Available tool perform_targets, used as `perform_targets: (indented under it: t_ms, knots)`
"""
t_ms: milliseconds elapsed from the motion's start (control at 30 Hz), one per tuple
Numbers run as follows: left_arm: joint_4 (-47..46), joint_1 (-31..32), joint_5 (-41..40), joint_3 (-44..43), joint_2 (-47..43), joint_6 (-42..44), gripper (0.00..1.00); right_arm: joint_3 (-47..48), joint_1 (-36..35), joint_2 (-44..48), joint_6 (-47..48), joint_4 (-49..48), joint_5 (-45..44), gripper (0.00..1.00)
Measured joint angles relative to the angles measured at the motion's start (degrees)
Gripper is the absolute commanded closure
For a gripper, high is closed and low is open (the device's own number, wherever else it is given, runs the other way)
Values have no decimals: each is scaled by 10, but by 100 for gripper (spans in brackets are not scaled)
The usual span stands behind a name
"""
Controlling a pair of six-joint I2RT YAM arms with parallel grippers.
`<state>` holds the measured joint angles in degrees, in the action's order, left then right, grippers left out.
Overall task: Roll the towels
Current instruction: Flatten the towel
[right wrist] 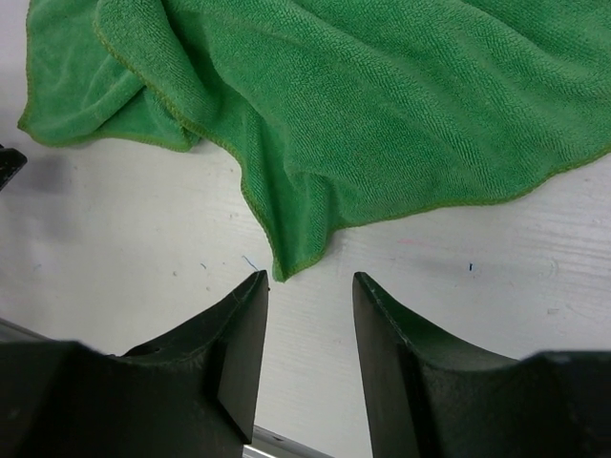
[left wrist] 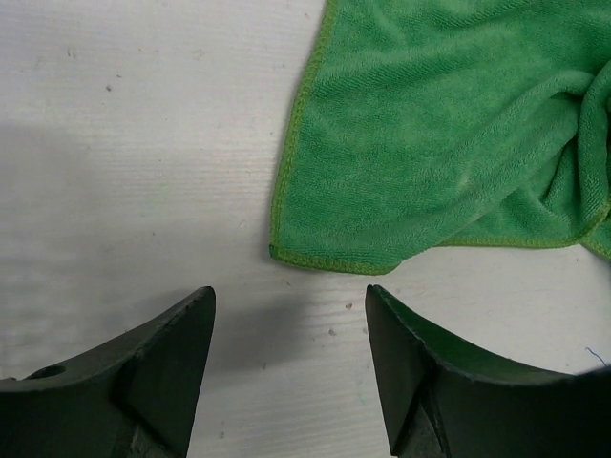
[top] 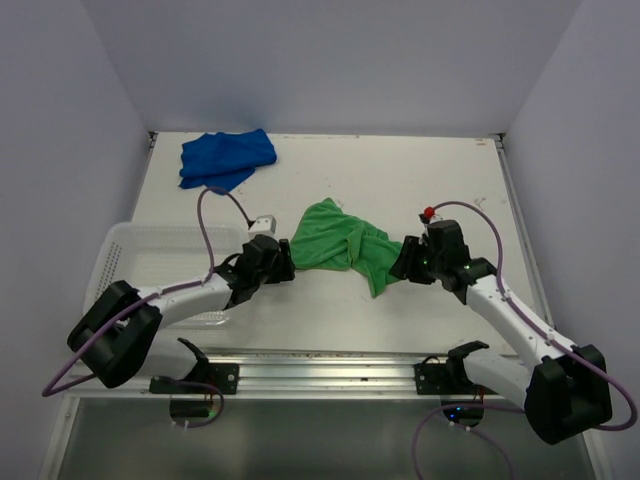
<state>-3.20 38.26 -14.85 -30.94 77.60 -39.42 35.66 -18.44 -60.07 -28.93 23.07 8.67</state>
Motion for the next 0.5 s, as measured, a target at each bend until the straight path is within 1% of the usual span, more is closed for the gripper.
perform_targets:
  t_ms: [133, 267, 333, 400, 500]
  knots:
    - [-2, -1, -16, -1, -2, 13, 33, 0, -15, -7, 7, 0, -1, 60]
    - [-1, -4, -26, -12, 13, 28, 34, 0, -47, -20, 14, 0, -7, 60]
    - [-2, -6, -29, -19, 24, 33, 36, 0, -63, -27, 16, 0, -16, 60]
    - [-2, -8, -33, -23, 34, 37, 42, 0, -76, -34, 17, 0, -22, 61]
    - [-2, -9, -34, -27, 47, 47, 43, -4, -91, -43, 19, -3, -32, 62]
